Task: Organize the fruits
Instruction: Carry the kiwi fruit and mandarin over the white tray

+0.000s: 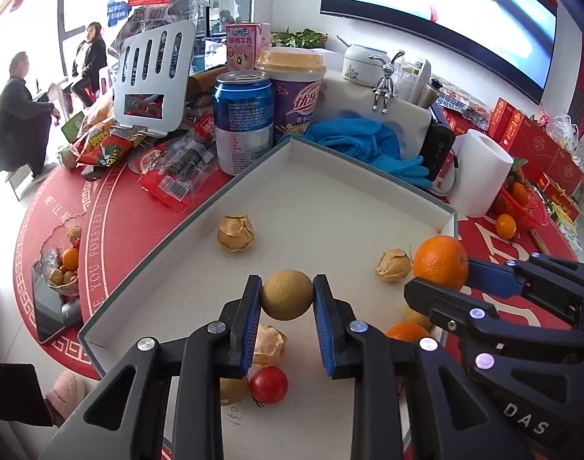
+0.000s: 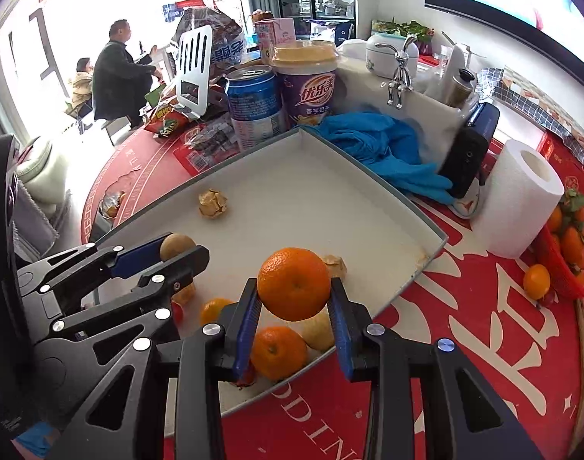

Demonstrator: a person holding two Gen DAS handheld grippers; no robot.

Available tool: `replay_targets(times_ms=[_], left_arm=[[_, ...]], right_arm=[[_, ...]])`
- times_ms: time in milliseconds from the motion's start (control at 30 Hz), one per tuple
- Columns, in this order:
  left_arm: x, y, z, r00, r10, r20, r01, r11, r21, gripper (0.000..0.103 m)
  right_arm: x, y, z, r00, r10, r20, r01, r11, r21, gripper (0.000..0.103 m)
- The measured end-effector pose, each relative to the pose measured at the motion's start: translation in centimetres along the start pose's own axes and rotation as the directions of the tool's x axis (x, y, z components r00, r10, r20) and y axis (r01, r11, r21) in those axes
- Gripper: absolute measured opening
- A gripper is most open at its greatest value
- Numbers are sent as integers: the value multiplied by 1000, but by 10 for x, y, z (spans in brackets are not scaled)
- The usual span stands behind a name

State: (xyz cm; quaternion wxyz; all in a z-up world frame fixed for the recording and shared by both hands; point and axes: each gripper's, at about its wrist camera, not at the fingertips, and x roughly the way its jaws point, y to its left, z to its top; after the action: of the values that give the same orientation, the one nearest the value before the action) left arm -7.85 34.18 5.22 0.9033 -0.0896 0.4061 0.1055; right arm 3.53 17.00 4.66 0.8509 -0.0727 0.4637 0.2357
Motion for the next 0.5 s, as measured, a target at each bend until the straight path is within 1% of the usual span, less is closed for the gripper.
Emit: replay_targets(times_ms=[500], left_arm=[[3, 5, 0, 1000, 7, 1, -7, 1000, 2, 29]], right_arm=[[6, 3, 5, 1000, -15, -13, 15, 1000, -5, 36]])
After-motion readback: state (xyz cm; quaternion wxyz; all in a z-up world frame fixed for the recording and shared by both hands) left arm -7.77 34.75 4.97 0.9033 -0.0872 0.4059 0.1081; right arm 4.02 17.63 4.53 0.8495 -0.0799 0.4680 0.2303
